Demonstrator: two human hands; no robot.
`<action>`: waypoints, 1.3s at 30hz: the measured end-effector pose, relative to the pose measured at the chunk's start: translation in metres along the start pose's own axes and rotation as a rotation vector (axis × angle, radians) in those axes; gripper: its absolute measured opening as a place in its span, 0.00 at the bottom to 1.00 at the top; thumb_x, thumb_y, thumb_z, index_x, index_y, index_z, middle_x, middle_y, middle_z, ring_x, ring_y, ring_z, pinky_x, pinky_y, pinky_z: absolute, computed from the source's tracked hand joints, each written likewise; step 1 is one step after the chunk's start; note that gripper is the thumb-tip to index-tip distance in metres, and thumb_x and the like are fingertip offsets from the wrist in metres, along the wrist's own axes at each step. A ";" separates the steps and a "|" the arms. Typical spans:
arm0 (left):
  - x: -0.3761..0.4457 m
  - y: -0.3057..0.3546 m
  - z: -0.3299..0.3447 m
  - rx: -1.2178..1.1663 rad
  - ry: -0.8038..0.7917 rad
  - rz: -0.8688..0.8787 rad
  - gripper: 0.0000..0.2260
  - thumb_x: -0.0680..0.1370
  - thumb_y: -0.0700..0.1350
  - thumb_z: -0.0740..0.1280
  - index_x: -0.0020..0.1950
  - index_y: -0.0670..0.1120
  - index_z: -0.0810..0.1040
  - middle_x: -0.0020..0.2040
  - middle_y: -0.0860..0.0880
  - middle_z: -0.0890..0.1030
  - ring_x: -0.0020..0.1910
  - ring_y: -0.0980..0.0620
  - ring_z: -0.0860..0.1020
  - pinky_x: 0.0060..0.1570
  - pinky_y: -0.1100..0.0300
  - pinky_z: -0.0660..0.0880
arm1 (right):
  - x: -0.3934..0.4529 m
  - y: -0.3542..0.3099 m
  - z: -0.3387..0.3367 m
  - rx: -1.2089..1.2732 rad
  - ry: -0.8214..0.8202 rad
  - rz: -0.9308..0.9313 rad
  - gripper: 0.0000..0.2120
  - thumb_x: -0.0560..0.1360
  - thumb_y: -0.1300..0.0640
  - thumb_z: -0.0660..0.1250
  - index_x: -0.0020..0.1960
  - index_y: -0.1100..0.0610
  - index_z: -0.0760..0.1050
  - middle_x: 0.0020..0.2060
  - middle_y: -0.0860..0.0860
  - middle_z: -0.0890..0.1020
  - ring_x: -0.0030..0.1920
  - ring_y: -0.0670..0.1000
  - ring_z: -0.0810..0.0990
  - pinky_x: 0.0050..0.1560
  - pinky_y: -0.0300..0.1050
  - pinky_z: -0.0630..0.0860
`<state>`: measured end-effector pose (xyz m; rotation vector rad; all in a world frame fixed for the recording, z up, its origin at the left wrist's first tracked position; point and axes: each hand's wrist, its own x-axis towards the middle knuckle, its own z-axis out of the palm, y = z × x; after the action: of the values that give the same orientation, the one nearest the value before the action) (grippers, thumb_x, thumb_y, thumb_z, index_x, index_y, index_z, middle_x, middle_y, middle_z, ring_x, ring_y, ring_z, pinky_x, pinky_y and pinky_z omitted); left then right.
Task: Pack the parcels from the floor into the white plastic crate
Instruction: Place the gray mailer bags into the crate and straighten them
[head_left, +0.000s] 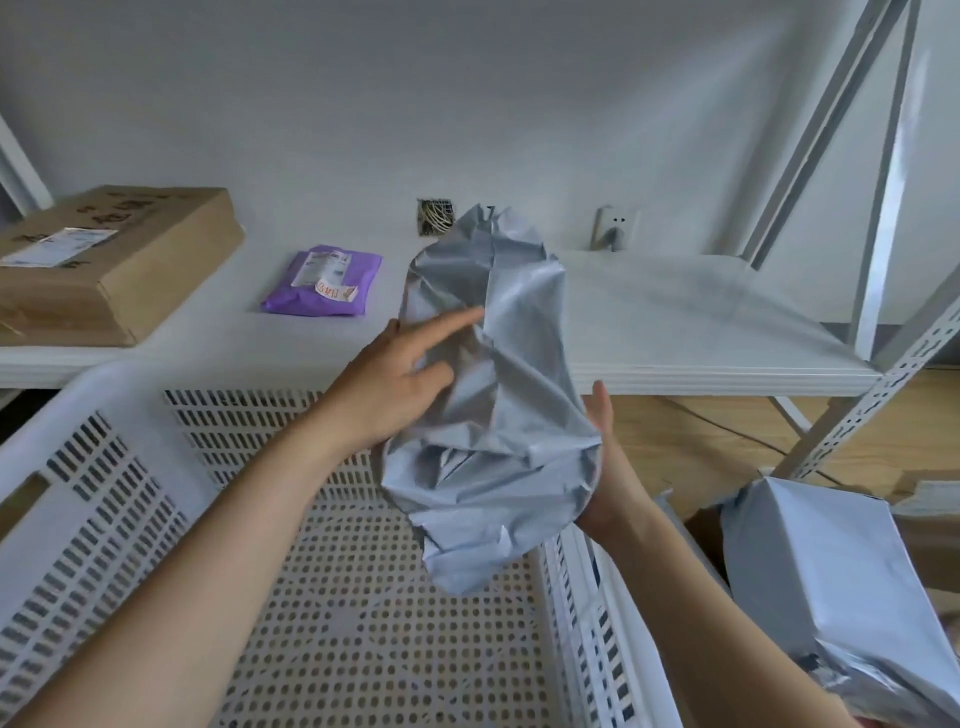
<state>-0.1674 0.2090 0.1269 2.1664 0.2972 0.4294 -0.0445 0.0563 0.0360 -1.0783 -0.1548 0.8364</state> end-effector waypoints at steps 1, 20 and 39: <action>0.001 0.001 0.000 -0.039 -0.023 -0.081 0.23 0.73 0.55 0.61 0.58 0.81 0.59 0.70 0.55 0.67 0.65 0.55 0.67 0.62 0.61 0.65 | -0.001 -0.003 0.002 -0.005 -0.015 -0.036 0.31 0.76 0.50 0.62 0.73 0.41 0.50 0.60 0.49 0.76 0.60 0.55 0.76 0.47 0.51 0.78; -0.016 -0.133 0.082 -0.042 -0.265 -0.319 0.30 0.75 0.50 0.68 0.73 0.61 0.57 0.74 0.60 0.58 0.73 0.57 0.56 0.62 0.63 0.57 | 0.019 0.048 -0.012 -0.854 0.032 0.157 0.30 0.75 0.67 0.53 0.70 0.40 0.61 0.46 0.49 0.75 0.41 0.52 0.76 0.33 0.42 0.71; 0.009 -0.231 0.172 -0.074 -0.204 -0.537 0.33 0.71 0.38 0.72 0.72 0.53 0.64 0.62 0.47 0.76 0.47 0.55 0.72 0.36 0.74 0.70 | 0.083 0.147 -0.061 -1.047 0.359 0.230 0.33 0.73 0.69 0.53 0.73 0.45 0.58 0.69 0.52 0.67 0.61 0.55 0.73 0.44 0.44 0.76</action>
<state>-0.1022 0.2216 -0.1530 1.9388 0.7094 -0.0829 -0.0335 0.0984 -0.1382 -2.2446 -0.1690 0.7417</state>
